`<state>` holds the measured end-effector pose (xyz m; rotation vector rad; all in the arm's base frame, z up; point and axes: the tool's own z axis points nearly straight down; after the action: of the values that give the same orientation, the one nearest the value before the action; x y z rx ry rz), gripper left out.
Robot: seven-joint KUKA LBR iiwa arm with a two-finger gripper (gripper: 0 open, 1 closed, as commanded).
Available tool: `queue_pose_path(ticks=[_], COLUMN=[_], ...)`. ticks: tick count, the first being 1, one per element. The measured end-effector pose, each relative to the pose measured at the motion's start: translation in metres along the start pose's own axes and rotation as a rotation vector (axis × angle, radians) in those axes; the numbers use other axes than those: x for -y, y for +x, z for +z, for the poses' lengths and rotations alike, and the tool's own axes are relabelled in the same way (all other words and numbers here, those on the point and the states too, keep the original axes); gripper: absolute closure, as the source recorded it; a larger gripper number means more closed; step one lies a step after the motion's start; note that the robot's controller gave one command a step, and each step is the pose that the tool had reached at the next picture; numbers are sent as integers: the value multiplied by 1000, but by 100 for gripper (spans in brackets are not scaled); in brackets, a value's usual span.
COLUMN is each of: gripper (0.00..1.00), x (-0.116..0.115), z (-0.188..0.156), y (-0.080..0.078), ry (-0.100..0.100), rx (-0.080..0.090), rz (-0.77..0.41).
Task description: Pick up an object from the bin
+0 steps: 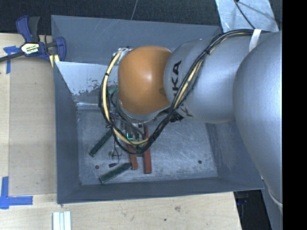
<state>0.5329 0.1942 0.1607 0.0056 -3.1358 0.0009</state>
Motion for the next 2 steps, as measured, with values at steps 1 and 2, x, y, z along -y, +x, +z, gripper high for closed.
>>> queue_pose_path(ticks=[1,2], gripper=[0,0], x=[-2,-19], z=[5,85], y=[-7,-30], ry=[-1,0], rx=[11,7], rz=[-46,-323])
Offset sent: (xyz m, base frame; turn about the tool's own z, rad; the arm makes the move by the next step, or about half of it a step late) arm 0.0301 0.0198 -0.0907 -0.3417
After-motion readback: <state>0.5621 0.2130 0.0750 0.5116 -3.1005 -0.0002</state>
